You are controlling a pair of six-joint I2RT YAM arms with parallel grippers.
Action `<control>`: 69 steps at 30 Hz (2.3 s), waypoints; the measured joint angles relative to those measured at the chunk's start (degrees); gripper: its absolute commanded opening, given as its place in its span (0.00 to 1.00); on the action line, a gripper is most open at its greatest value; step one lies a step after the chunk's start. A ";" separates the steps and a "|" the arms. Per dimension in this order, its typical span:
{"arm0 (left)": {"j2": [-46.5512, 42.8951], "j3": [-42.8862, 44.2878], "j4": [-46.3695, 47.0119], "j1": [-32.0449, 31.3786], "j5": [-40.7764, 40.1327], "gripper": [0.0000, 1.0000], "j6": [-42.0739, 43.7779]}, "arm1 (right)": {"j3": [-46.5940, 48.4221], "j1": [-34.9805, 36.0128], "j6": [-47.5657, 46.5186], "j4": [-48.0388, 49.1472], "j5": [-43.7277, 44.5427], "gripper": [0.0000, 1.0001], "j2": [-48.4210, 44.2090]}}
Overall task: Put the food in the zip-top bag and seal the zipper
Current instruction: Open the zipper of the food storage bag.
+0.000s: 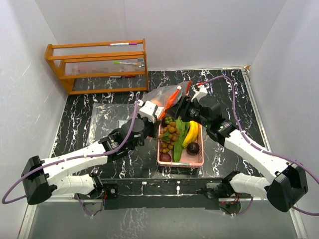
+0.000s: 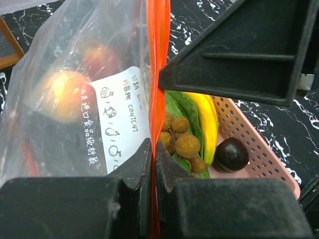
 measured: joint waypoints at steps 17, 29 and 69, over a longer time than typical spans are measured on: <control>-0.81 -2.01 0.63 0.00 0.85 0.00 -0.57 | 1.97 0.00 4.37 3.43 1.99 0.56 5.57; -0.81 -2.71 1.01 0.00 1.68 0.00 -0.96 | 2.36 -0.02 4.92 5.07 -0.85 0.54 6.86; -6.49 1.51 -9.84 0.00 -0.57 0.97 -1.53 | -0.02 1.62 1.46 4.09 -3.34 0.08 3.37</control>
